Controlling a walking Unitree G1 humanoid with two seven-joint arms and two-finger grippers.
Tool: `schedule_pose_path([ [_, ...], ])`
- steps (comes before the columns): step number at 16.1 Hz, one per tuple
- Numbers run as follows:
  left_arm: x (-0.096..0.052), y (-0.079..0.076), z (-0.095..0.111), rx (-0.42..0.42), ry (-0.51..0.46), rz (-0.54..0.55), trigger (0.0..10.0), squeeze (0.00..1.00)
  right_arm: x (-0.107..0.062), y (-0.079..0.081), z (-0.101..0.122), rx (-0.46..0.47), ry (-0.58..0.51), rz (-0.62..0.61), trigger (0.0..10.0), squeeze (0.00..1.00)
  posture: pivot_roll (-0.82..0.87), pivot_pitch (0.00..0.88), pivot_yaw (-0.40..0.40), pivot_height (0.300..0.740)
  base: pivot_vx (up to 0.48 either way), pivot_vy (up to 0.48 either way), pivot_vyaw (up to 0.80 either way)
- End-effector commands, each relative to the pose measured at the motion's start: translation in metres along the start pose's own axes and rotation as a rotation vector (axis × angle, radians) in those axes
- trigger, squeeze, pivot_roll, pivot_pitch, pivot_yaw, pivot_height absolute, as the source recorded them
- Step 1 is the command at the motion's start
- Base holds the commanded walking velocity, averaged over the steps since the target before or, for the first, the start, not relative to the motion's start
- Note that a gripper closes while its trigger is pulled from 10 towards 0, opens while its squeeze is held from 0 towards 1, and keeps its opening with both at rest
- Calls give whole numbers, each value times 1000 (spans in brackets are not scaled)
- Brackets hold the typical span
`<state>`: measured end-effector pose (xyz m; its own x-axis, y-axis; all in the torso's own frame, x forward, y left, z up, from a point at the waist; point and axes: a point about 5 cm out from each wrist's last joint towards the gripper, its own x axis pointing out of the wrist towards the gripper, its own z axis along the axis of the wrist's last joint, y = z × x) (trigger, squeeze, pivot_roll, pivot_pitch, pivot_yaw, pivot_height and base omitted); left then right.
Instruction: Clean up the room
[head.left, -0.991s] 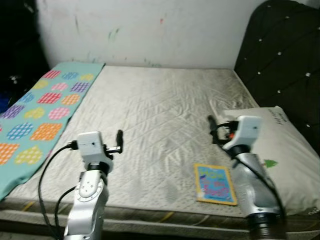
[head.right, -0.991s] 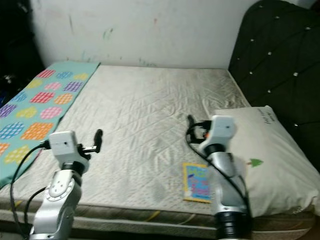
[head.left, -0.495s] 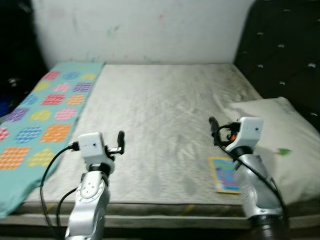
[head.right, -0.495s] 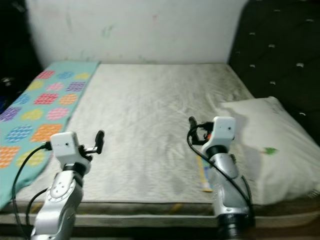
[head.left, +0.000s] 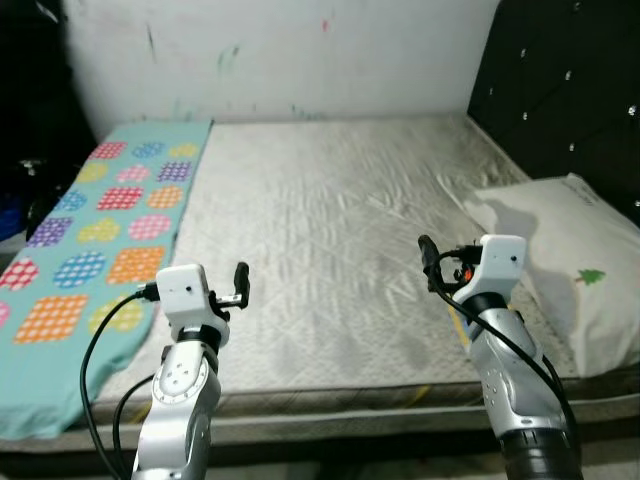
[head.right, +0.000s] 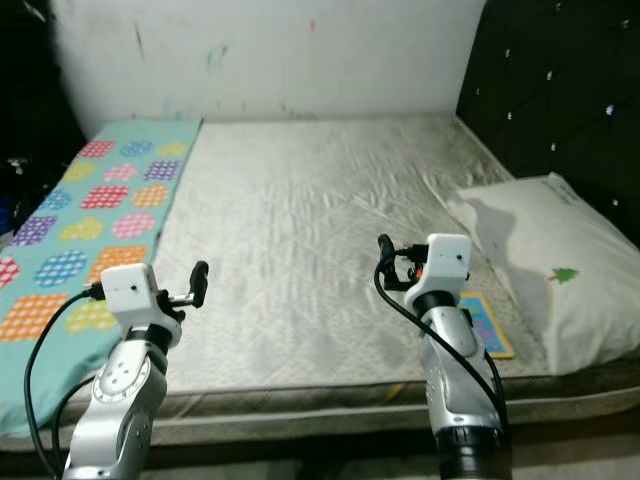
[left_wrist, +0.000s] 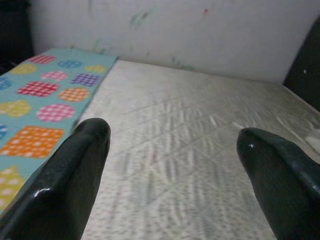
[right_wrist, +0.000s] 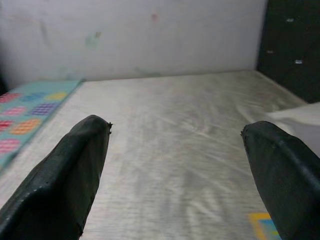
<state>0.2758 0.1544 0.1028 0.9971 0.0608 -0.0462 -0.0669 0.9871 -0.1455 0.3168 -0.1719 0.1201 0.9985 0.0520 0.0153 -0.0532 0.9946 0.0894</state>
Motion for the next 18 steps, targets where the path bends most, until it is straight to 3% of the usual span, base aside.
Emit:
schedule_pose_path([
  [1,1,6,2,2,-2,20,10000,0,3,10,5,8,-16,37,10000,0,-47,0,22,740,0,480,0],
  [4,1,5,4,3,-13,21,10000,0,4,10,5,0,-13,38,10000,0,-47,0,20,740,0,480,0],
  [10,-2,6,5,28,-26,-7,10000,0,4,10,4,-7,-10,38,10000,0,-47,0,18,740,0,0,0],
  [18,-2,8,4,19,-23,-5,10000,0,3,10,4,-10,-7,41,10000,0,-48,0,19,740,270,0,0],
])
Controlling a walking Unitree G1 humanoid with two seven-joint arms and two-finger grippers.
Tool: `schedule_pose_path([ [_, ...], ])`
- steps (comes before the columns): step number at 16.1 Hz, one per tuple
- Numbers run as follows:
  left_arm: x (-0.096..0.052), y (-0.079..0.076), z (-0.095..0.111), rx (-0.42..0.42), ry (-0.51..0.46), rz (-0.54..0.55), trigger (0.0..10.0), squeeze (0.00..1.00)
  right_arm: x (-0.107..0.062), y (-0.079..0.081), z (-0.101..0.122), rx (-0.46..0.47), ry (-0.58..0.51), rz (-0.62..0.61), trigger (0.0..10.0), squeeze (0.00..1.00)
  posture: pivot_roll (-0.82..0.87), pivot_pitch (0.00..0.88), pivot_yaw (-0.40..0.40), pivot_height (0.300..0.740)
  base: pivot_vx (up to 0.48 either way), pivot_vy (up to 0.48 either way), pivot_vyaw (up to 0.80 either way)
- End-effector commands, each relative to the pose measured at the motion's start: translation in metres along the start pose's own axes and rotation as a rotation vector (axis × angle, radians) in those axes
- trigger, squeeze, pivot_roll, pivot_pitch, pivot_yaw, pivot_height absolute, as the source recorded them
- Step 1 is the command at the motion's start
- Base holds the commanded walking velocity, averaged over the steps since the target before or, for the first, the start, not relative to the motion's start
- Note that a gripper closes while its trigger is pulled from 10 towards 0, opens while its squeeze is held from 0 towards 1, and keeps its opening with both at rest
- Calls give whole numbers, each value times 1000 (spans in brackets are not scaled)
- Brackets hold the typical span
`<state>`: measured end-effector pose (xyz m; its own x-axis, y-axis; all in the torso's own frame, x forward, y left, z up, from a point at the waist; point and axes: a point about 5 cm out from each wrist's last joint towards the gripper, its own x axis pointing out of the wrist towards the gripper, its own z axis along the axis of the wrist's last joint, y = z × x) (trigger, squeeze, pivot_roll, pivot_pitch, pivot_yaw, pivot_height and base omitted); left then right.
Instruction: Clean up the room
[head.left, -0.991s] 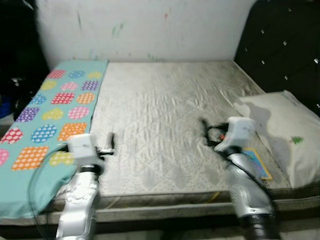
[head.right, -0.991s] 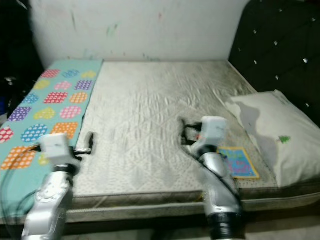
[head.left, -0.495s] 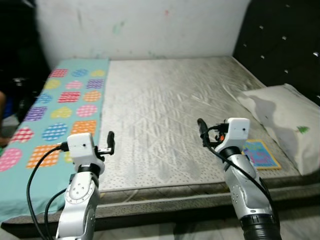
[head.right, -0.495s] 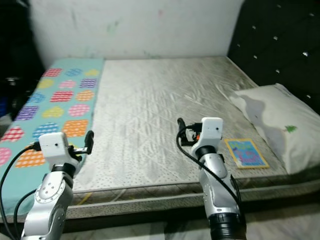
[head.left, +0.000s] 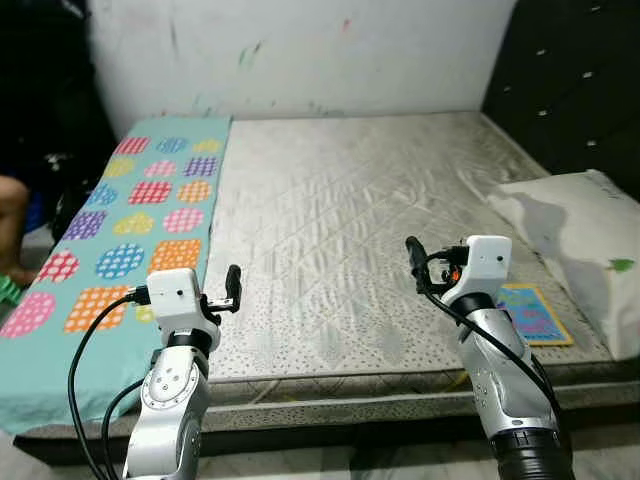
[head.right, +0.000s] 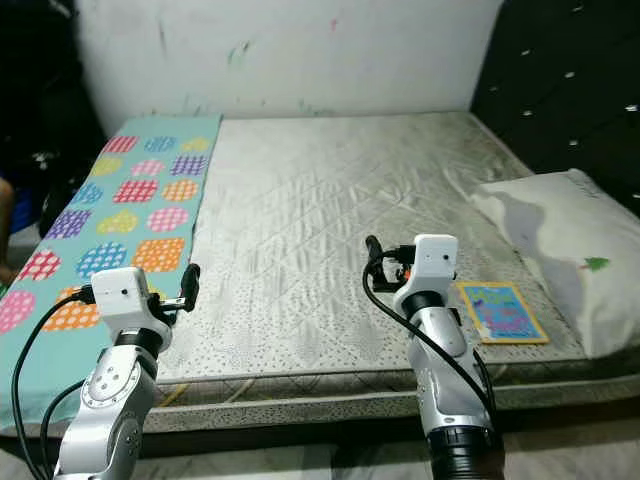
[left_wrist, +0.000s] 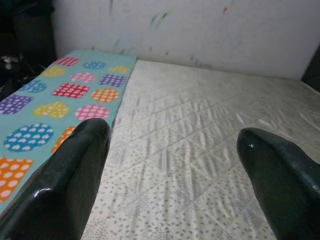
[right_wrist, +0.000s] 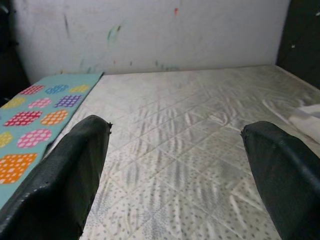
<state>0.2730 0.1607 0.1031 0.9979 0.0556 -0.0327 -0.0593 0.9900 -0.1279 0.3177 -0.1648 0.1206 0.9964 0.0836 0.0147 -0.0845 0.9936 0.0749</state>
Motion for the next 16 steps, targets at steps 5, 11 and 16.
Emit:
schedule_pose_path([
  [5,0,2,2,6,-3,2,10000,0,-1,1,4,4,-18,5,10000,0,-51,0,24,740,288,0,0],
  [11,-6,12,-3,36,22,46,10000,0,-13,-6,-2,-46,-3,9,10000,0,-50,0,24,740,43,0,0],
  [16,-18,23,-9,10,49,87,10000,0,-20,-13,-4,-39,6,2,10000,1000,-51,0,24,740,0,0,0],
])
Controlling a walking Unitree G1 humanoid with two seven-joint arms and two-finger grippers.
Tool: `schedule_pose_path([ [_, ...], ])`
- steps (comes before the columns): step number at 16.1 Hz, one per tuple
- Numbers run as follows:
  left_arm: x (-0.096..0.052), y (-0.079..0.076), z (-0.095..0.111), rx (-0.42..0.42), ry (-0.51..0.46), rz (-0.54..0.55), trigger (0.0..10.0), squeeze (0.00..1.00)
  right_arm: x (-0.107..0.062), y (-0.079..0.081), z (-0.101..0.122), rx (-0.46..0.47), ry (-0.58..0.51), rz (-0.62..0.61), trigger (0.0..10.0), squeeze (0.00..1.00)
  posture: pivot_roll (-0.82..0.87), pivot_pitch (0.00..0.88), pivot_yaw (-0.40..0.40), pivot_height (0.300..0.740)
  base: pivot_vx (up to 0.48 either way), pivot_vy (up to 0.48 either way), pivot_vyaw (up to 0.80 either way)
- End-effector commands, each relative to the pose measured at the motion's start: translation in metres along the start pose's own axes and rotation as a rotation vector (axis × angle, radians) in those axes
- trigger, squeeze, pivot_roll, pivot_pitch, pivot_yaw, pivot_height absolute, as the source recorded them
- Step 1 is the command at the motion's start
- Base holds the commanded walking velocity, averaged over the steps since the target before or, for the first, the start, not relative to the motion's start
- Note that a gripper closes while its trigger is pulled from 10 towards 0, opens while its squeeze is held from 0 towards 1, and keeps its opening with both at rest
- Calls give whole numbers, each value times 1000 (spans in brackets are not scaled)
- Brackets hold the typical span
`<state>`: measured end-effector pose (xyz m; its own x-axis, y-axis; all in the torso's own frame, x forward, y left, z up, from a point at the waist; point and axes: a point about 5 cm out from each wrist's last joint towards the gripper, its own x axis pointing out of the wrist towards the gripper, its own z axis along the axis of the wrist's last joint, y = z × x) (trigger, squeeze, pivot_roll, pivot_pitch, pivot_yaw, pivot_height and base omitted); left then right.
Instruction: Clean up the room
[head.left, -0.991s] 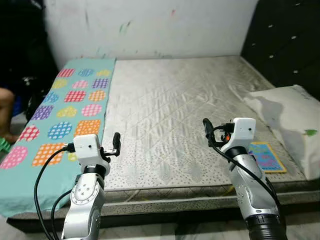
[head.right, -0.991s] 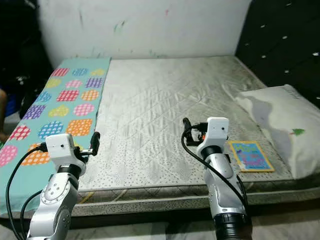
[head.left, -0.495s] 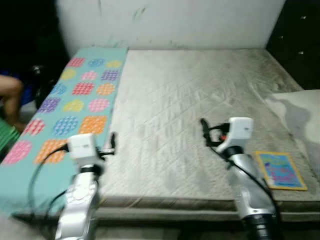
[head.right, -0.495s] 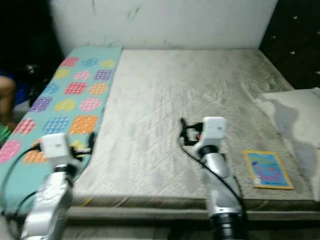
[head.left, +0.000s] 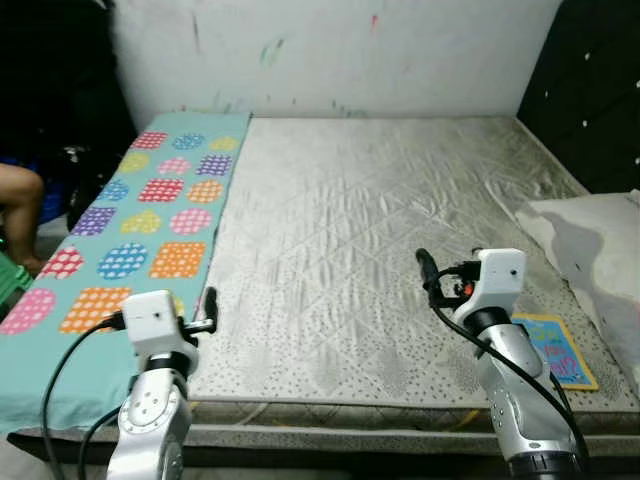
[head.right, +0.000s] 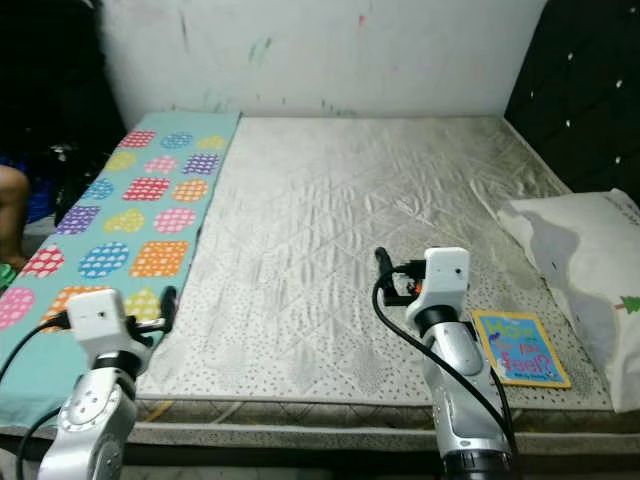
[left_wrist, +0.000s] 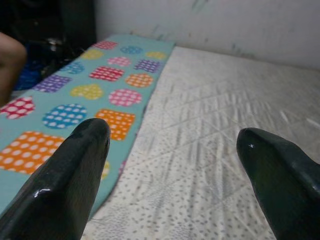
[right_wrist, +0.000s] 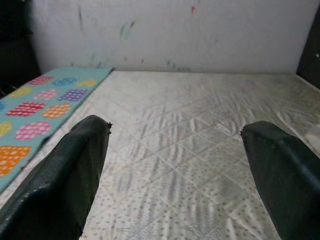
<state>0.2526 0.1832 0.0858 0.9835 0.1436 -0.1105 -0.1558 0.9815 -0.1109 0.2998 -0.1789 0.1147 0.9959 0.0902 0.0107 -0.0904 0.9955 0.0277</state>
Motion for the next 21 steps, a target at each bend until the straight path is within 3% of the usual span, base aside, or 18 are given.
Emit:
schedule_pose_path([
  [1,0,-3,6,-10,-17,-14,10000,0,-1,1,1,4,1,0,10000,1000,-47,0,24,740,0,0,0],
  [2,0,-4,6,-27,-18,-21,10000,0,0,2,2,0,2,0,10000,424,-48,0,23,740,0,0,0],
  [3,0,-5,6,-27,-14,-24,10000,0,0,3,1,-3,3,4,10000,0,-48,0,23,740,0,0,0],
  [17,0,-8,5,-23,1,-40,10000,0,-3,1,-3,-14,37,10,10000,0,-51,0,23,740,0,367,0],
  [21,-1,-11,9,-13,-32,-87,10000,0,-2,1,-3,-16,41,12,10000,0,-51,0,21,740,0,0,0],
])
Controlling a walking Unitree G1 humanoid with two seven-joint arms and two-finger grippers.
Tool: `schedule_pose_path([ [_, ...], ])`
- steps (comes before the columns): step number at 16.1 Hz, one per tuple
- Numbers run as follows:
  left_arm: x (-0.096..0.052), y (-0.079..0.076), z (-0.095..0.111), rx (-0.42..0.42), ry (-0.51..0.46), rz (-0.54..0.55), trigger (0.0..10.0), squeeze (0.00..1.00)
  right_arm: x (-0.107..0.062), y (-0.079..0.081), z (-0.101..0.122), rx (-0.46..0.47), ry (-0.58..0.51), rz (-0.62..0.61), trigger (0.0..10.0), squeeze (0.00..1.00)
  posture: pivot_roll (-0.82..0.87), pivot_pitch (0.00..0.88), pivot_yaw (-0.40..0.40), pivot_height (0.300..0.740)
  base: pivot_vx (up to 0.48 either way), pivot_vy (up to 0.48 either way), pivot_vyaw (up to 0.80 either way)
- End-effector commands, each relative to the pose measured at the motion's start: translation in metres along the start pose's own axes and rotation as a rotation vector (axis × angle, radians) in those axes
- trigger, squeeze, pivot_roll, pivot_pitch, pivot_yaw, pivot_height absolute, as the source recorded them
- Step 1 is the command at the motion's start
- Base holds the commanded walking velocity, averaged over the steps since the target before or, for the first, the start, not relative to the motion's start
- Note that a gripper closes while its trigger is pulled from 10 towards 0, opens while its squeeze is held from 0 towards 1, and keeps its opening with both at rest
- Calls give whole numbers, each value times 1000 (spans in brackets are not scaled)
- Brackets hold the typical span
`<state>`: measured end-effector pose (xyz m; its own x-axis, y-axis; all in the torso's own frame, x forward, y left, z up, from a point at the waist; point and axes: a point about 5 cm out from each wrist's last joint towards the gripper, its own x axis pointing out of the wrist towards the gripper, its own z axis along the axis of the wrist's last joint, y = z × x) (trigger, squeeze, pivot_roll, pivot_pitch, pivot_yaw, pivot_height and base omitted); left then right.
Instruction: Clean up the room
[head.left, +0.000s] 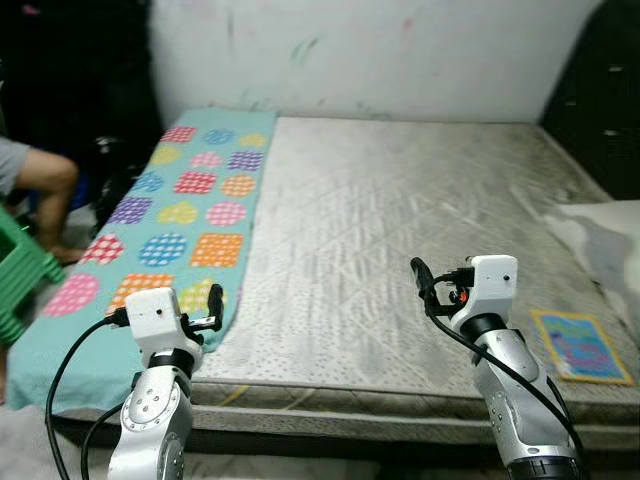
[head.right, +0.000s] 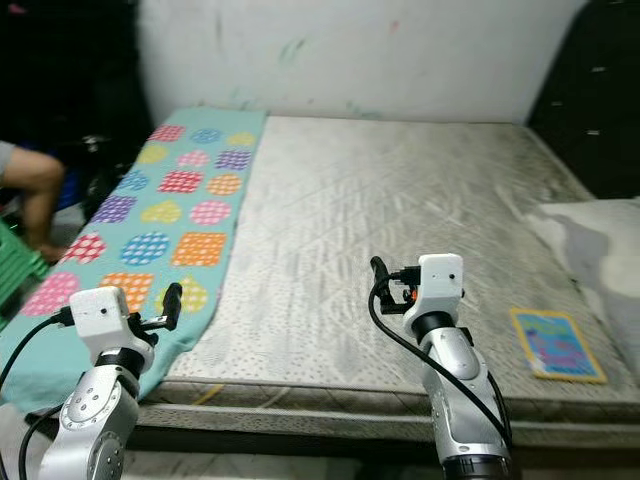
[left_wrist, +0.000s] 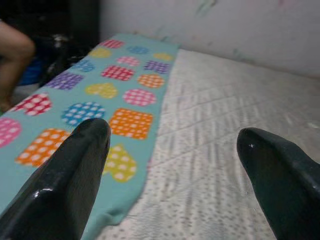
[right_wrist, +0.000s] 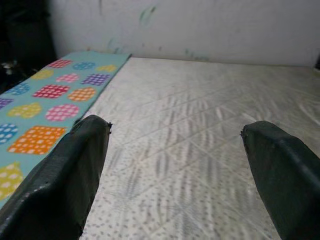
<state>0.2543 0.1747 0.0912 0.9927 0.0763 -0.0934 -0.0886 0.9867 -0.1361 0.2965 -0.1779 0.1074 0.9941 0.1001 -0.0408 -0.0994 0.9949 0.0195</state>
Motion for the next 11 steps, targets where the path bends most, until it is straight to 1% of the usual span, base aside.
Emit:
schedule_pose_path([
  [1,-2,-3,5,8,-29,-30,10000,0,1,0,5,-7,-11,3,10000,0,-51,0,21,740,0,0,0],
  [2,-2,-3,6,4,-31,-38,10000,0,1,1,5,-7,-10,5,10000,0,-51,0,21,740,0,0,0],
  [4,-3,-4,6,4,-34,-42,10000,0,1,1,5,-7,-10,6,10000,0,-53,0,19,740,279,0,0],
  [11,-3,-6,6,-2,-33,-58,10000,0,2,1,5,-6,-12,3,10000,0,-53,0,19,740,399,0,0],
])
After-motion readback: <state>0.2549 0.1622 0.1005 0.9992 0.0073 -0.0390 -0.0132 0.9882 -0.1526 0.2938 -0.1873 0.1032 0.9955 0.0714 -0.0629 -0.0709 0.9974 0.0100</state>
